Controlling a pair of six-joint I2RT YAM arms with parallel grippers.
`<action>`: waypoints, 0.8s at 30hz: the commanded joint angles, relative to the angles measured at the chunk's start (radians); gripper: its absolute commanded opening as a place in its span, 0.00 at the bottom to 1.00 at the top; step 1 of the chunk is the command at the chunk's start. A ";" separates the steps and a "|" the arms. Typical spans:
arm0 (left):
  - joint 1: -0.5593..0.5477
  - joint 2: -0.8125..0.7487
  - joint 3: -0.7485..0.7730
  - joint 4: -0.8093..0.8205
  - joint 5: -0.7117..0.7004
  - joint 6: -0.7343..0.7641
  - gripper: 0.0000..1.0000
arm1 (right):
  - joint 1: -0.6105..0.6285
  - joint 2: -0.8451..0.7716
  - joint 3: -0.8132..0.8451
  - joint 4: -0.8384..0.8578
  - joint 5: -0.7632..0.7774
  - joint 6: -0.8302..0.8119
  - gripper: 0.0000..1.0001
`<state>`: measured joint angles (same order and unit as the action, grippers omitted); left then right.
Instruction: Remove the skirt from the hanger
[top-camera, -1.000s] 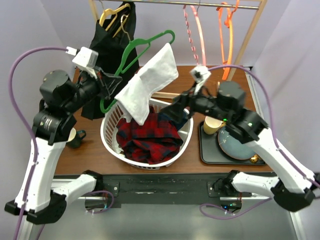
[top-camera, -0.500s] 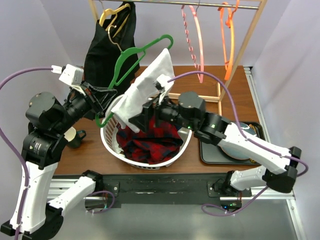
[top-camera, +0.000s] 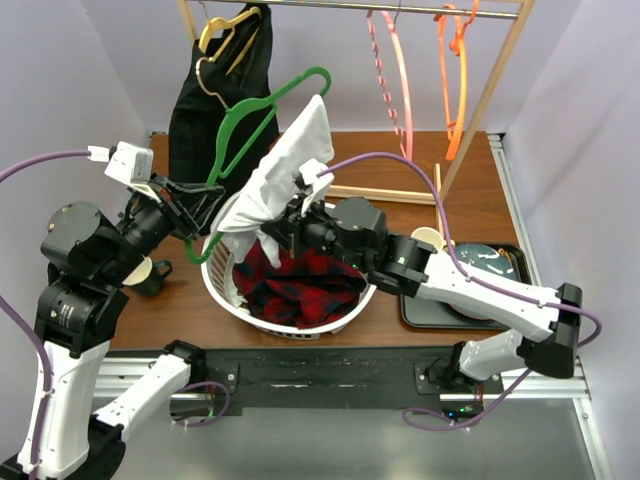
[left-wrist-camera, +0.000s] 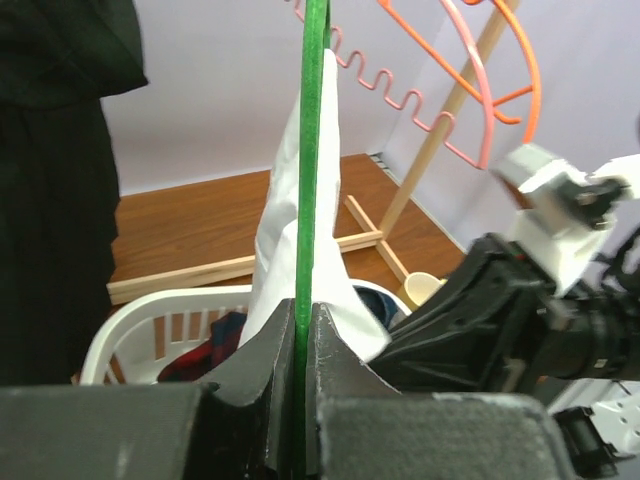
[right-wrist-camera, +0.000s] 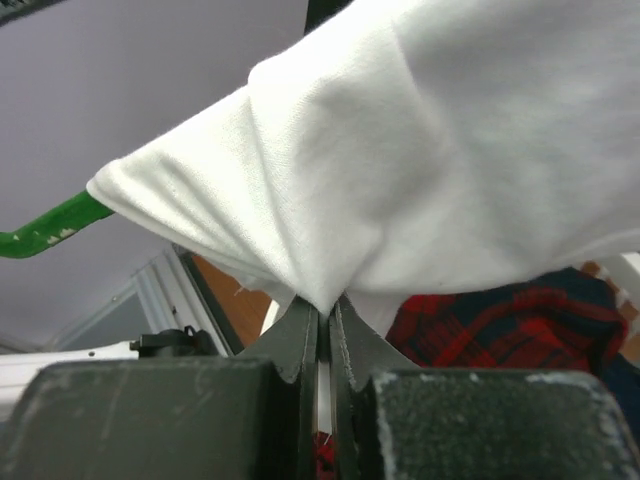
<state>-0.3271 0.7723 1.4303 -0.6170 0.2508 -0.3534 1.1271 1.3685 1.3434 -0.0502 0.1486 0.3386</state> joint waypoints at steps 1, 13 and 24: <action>0.000 -0.025 0.054 0.050 -0.129 0.047 0.00 | -0.006 -0.100 -0.033 -0.005 0.158 -0.038 0.00; -0.001 -0.007 0.220 -0.047 -0.312 0.131 0.00 | -0.006 -0.275 -0.249 -0.171 0.039 -0.050 0.00; 0.000 -0.018 0.265 -0.046 -0.373 0.143 0.00 | -0.004 -0.332 -0.389 -0.277 0.022 -0.003 0.00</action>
<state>-0.3374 0.7738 1.6199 -0.8719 0.0452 -0.2440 1.1225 1.0645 1.0088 -0.1780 0.1650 0.3172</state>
